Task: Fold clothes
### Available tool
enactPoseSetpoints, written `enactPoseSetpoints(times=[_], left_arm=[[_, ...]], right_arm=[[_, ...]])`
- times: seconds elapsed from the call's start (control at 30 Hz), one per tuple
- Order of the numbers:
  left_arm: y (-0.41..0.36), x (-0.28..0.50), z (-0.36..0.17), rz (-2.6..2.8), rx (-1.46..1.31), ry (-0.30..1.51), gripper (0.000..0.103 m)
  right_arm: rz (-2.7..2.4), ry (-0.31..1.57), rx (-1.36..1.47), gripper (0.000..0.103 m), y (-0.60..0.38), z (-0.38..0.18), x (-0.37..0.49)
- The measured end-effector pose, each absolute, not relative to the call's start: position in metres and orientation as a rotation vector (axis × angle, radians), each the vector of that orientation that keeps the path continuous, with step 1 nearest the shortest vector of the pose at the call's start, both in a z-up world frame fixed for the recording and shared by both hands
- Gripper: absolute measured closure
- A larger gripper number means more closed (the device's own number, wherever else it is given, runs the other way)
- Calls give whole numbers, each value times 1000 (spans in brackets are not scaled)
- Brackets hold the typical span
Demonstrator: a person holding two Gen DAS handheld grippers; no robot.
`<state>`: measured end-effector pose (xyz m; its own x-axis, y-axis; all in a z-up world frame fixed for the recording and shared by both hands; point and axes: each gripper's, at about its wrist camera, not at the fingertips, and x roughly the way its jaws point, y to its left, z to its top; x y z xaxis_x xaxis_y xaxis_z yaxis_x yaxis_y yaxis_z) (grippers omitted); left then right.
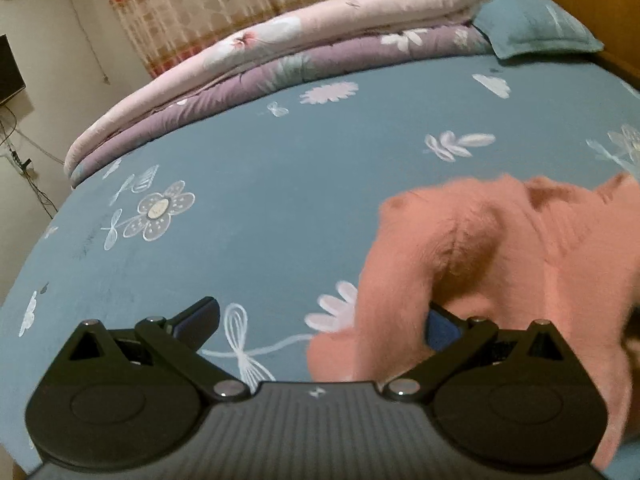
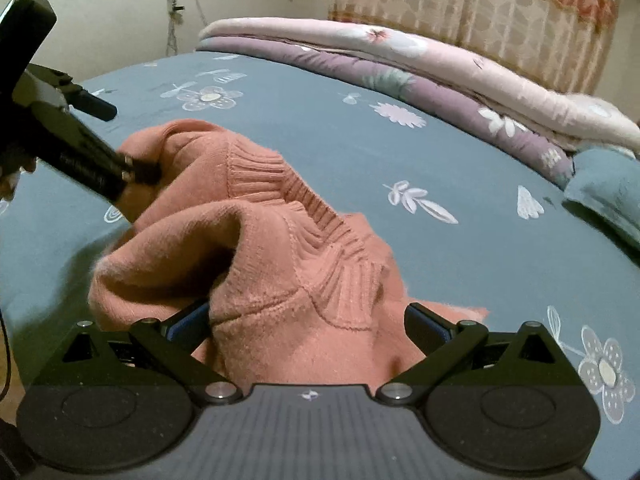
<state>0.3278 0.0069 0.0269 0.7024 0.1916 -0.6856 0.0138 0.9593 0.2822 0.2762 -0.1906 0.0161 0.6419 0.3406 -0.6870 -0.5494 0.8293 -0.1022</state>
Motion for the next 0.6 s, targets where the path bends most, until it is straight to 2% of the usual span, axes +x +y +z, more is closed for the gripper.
enactPoseSetpoints(times=[0.5, 0.6], left_arm=[[68, 388, 4, -265, 243, 834, 1], [77, 388, -1, -371, 137, 868, 4]], right_arm=[[248, 904, -174, 0, -174, -10, 282], [188, 922, -181, 0, -166, -8, 280]])
